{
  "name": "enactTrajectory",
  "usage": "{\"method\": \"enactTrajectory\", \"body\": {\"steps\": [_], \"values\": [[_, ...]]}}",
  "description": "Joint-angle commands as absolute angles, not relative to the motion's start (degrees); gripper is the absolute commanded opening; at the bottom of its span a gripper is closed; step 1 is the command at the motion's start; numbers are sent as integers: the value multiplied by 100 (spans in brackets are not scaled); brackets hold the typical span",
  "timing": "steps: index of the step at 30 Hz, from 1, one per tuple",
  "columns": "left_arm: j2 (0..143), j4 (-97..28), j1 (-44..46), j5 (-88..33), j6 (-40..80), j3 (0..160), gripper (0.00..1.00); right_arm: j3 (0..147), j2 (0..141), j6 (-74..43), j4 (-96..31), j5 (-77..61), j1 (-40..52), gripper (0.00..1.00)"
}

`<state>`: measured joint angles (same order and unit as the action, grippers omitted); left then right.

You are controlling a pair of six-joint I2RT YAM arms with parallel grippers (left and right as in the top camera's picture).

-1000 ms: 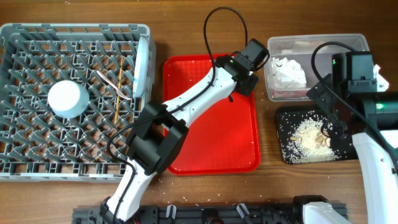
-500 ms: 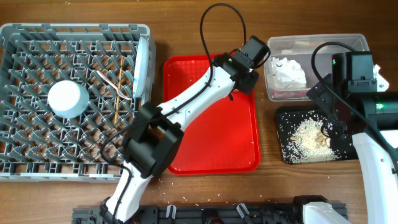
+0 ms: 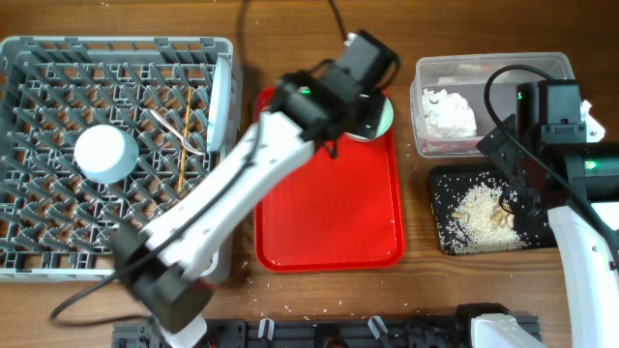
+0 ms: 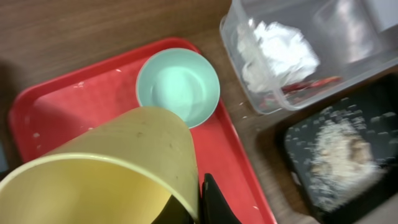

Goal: Sort waste into correct bins and load items into the dishwasher rack
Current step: 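Grasp the yellow cup from inside the green bowl with the left gripper, then carry the yellow cup to the dish rack and lower it in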

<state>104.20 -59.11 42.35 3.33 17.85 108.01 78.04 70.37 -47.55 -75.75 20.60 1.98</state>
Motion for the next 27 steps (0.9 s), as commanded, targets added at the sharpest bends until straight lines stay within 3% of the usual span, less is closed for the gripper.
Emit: {"method": "enactTrajectory", "body": {"steps": [1,9,14,27], "values": [[9371,-6163,3693,-429,2018,10877,4,7830,6991,-4805,-7566,2051,180,99],[8235,-7105,1387,-1568,2018,10877,4,7830,6991,-4805,-7566,2051,180,100],[8289,-7625,-519,-2906,1973,10875,4,7830,6991,-4805,-7566,2051,180,100],[8442,-7861,-3839,-5935,716,9800,4,7830,6991,-4803,-7566,2051,180,100]]}}
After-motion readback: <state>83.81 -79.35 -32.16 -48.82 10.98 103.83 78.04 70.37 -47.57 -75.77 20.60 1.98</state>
